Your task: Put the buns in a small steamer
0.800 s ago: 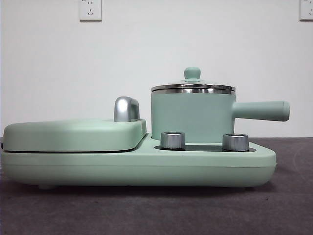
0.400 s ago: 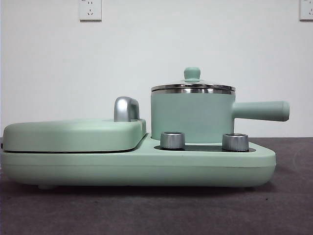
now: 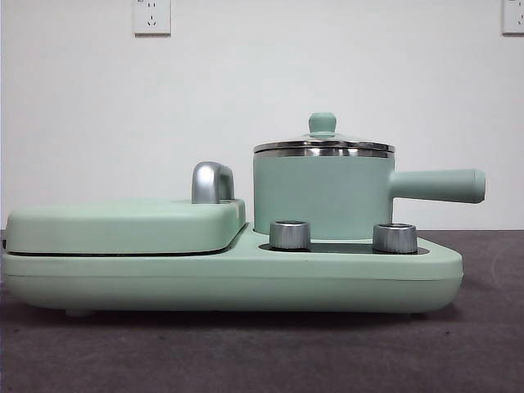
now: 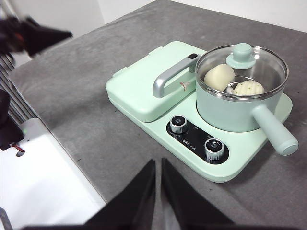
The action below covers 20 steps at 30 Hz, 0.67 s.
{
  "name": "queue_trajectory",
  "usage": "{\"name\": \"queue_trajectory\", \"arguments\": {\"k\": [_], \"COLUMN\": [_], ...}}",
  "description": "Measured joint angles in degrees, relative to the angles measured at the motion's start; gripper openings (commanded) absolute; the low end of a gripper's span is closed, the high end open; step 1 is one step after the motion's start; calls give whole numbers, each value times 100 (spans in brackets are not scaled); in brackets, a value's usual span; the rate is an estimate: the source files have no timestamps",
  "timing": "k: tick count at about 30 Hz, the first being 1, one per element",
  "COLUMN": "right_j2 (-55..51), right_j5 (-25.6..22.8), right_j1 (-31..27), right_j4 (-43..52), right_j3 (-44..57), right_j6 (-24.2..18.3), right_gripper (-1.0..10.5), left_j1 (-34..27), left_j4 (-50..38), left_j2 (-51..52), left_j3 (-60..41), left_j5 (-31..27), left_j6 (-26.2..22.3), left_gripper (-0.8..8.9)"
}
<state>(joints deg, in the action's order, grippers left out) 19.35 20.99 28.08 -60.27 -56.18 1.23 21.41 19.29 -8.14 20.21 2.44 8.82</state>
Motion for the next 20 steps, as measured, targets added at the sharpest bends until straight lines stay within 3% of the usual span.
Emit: {"name": "queue_trajectory", "arguments": {"k": [6,20], "right_j2": [0,0], "right_j5": [0,-2], "right_j1": [0,0], "right_j4": [9,11], "right_j3": [0,0], "right_j6": [0,2], "right_gripper": [18,17], "left_j1": [-813,-1663], "left_j4": [-686,-890], "left_j2": [785,785], "left_j3": [-1403,-1834], "left_j5": [-17,-203], "left_j6": [-496,-629], "left_gripper": [7,7]}}
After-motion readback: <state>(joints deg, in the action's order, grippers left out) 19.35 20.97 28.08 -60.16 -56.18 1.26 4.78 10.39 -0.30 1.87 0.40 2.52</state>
